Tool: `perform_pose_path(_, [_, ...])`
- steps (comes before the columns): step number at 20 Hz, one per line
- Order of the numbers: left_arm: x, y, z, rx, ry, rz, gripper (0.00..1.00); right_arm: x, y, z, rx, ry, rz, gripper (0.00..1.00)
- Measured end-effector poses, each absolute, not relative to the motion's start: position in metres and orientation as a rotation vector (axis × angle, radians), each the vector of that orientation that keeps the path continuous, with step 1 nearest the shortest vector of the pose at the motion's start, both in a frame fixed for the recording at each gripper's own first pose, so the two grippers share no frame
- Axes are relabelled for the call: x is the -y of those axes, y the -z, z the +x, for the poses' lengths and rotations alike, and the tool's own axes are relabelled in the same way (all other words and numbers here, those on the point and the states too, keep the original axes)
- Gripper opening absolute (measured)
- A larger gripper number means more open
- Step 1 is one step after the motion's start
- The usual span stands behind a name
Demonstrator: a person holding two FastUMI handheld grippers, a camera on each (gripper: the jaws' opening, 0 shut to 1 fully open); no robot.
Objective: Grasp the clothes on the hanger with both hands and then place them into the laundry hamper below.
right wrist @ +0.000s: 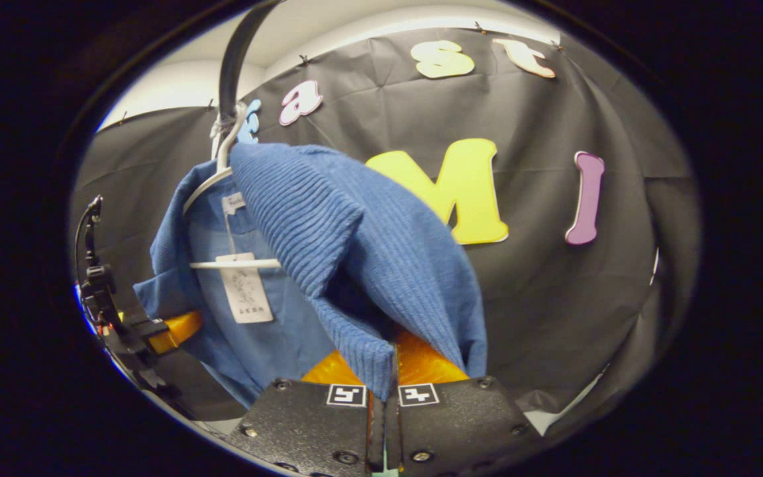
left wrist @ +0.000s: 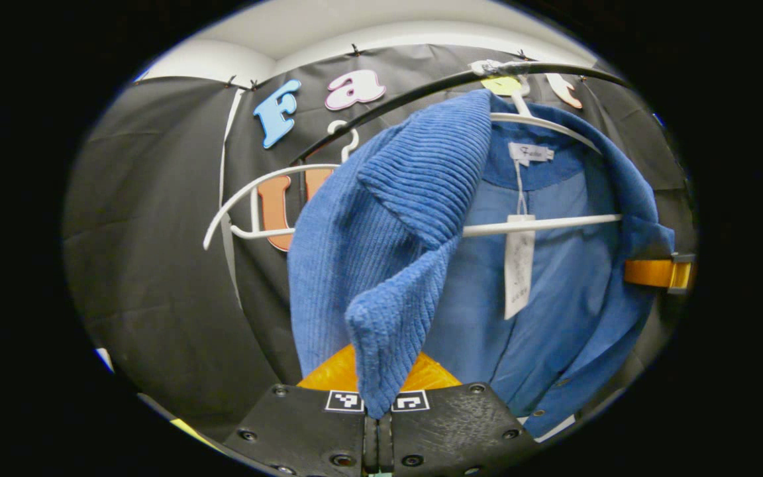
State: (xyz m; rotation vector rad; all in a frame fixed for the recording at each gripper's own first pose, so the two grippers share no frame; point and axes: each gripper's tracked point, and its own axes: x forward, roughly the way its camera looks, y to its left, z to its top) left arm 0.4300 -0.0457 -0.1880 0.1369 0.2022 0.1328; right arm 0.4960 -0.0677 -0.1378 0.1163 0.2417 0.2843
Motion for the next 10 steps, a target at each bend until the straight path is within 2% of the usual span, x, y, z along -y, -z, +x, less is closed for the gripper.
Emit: perform_pose_path(10, [0.017, 0.155, 0.431, -0.161, -0.192, 0.151, 0.06, 0.11, 0.093, 0.501, -0.162, -0.214, 0.179, 0.05])
